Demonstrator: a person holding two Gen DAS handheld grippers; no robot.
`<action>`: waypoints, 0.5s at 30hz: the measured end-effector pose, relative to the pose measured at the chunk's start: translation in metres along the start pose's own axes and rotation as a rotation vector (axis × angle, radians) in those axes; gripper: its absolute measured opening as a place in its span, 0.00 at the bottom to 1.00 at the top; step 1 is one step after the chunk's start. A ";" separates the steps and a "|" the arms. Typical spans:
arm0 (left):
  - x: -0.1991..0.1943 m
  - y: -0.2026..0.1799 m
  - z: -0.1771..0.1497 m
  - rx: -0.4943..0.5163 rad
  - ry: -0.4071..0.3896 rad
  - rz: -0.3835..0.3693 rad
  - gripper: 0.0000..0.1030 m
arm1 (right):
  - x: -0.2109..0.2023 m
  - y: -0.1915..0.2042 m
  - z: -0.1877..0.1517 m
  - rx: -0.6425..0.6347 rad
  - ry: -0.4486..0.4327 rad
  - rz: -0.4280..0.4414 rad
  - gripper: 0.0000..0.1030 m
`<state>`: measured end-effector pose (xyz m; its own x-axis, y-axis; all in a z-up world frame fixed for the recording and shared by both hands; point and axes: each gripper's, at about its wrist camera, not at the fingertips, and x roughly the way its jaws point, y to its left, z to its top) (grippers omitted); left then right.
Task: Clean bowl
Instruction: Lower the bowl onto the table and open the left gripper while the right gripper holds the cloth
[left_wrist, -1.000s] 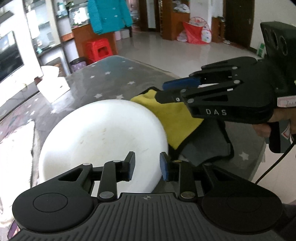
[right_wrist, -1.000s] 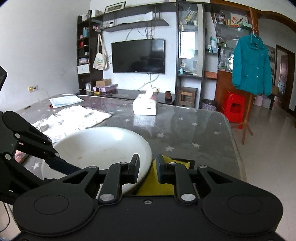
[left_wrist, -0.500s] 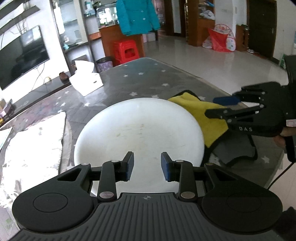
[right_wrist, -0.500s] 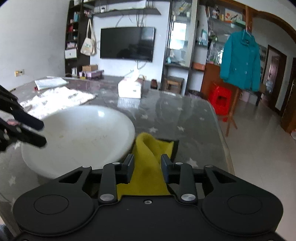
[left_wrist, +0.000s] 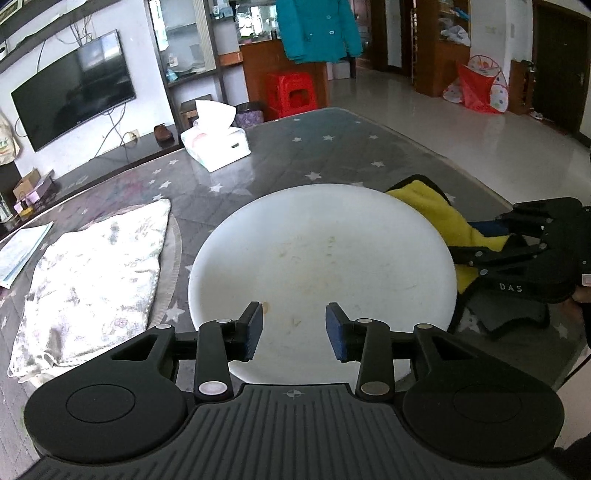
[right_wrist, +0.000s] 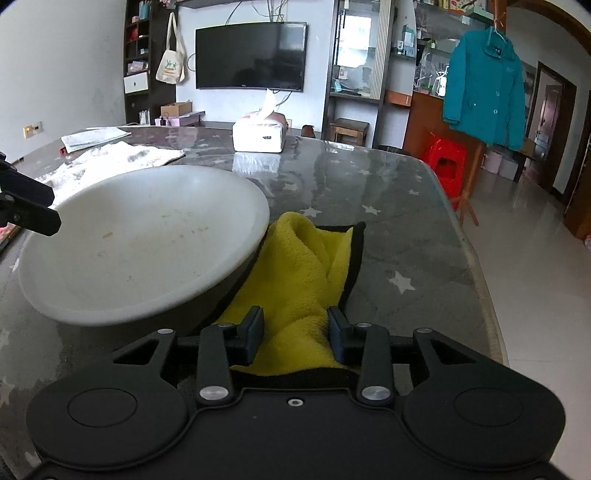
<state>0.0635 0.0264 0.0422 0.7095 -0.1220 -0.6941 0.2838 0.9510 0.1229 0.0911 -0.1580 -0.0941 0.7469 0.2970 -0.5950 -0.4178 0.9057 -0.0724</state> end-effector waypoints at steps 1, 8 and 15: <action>0.000 -0.001 0.001 0.003 -0.002 0.003 0.39 | 0.000 0.001 -0.001 -0.005 -0.001 -0.002 0.40; 0.001 0.001 0.002 -0.010 0.001 0.046 0.42 | 0.000 0.001 -0.001 0.003 0.001 -0.011 0.42; 0.003 0.019 -0.001 -0.079 0.008 0.099 0.44 | 0.001 0.003 -0.001 -0.008 -0.001 -0.036 0.52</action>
<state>0.0703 0.0441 0.0415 0.7265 -0.0247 -0.6867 0.1611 0.9776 0.1352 0.0895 -0.1552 -0.0959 0.7619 0.2646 -0.5911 -0.3945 0.9135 -0.0997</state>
